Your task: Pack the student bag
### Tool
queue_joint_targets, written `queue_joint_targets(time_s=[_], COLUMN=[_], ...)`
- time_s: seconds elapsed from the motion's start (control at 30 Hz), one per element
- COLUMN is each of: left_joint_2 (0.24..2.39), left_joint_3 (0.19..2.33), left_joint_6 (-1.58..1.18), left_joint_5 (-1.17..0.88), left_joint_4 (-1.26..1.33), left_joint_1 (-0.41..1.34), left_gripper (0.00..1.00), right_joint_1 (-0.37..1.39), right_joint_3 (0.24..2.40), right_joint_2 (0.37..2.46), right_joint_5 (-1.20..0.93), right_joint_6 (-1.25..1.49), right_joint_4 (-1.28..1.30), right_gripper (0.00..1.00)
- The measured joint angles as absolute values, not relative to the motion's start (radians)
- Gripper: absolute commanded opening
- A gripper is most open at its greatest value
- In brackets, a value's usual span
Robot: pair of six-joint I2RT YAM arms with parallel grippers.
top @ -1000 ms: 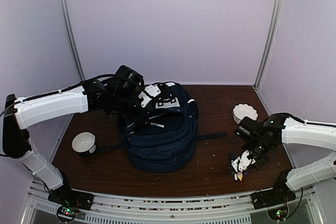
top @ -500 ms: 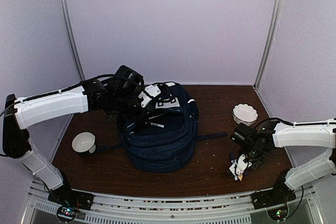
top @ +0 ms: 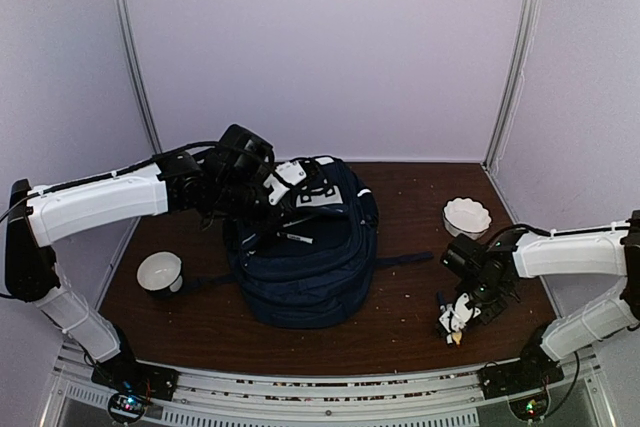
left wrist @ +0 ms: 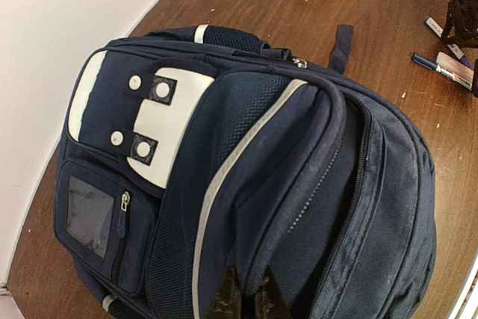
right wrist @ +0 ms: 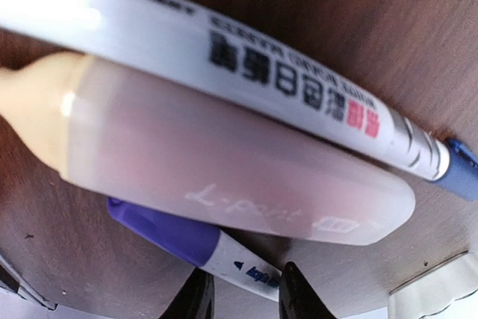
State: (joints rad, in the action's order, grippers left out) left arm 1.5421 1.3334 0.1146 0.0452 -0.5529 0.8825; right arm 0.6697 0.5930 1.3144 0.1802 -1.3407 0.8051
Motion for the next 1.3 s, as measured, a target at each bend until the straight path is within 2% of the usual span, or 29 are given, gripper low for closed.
queue_joint_targets(time_s=[0.13,0.43,0.53,0.73,1.07,1.3], left_joint_2=[1.542,1.544,1.545,1.545,1.545,1.545], left_joint_3=[1.333,1.333,1.333,1.333,1.333,1.333], left_joint_6=[0.115,0.115,0.115,0.115,0.115,0.115], left_joint_5=[0.045,0.044,0.044,0.043,0.038,0.037], left_joint_4=[-0.553,-0.553,-0.553,-0.553,-0.555,-0.555], left_joint_1=[0.883,0.883,0.883,0.883,0.883,0.883], left_gripper=[0.0,0.0,0.0,0.0,0.0,0.0], right_joint_1=[0.624,0.509,0.463,0.399,0.385,0.385], right_joint_3=[0.596,0.595,0.602,0.65,0.655,0.635], right_joint_2=[1.325,1.329,1.336,1.385,1.386,1.357], right_joint_5=[0.181,0.184,0.179,0.133,0.098,0.09], right_joint_6=[-1.34,-1.338,-1.336,-1.275,-1.199,-1.18], right_joint_4=[0.804,0.801,0.803,0.834,0.842,0.828], right_gripper=[0.2,0.12,0.14,0.24,0.27,0.25])
